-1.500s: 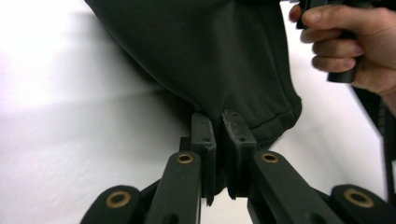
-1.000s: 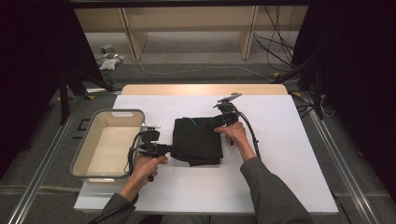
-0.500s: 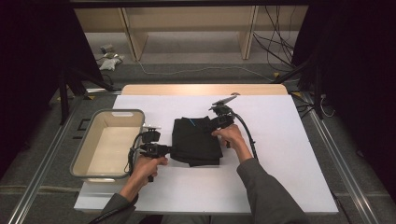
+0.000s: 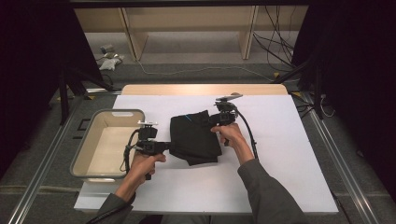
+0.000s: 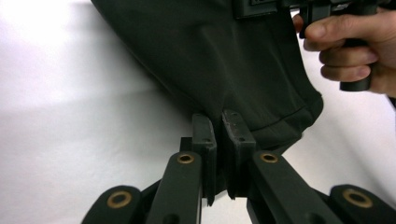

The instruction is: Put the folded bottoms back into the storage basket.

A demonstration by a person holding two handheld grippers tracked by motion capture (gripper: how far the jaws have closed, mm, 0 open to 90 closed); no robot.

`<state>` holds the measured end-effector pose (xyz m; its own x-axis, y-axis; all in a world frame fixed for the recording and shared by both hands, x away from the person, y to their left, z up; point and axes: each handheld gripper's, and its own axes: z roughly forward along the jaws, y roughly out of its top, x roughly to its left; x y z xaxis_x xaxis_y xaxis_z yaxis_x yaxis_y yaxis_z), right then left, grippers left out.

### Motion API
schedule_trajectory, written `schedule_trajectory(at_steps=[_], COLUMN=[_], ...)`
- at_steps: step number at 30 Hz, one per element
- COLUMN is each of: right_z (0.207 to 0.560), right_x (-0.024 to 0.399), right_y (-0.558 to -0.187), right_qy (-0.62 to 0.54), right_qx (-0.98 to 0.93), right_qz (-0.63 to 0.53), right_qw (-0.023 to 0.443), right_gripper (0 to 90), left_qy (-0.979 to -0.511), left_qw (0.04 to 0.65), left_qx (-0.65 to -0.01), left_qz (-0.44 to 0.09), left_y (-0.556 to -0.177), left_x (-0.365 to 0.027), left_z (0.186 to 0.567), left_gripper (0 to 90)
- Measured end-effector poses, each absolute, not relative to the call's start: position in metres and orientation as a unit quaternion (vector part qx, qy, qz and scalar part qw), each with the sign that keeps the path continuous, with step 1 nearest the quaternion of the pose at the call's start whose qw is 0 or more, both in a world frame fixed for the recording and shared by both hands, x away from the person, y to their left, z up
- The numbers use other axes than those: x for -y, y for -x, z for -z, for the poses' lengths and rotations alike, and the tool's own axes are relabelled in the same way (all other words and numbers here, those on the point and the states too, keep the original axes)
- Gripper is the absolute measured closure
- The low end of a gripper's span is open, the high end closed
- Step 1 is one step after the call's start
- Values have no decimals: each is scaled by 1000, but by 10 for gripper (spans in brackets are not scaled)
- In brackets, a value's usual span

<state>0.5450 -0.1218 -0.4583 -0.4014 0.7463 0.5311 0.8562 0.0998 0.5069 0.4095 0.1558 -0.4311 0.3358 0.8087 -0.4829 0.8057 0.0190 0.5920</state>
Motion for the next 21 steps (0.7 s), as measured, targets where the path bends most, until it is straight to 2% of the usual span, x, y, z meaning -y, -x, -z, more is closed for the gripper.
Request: schedule_trajectory(at_steps=[10, 21], right_z=[431, 400], right_x=[114, 81], right_y=[-540, -534], right_qy=[530, 507], right_qx=[712, 712], right_qz=[453, 480], right_qw=[79, 77], right_gripper=[746, 745], left_qy=[-690, -695], left_qw=[456, 468], left_qx=[-563, -546], left_qz=[3, -20], left_y=[-403, -391], left_x=[-181, -214], left_z=[400, 368], left_gripper=[847, 847])
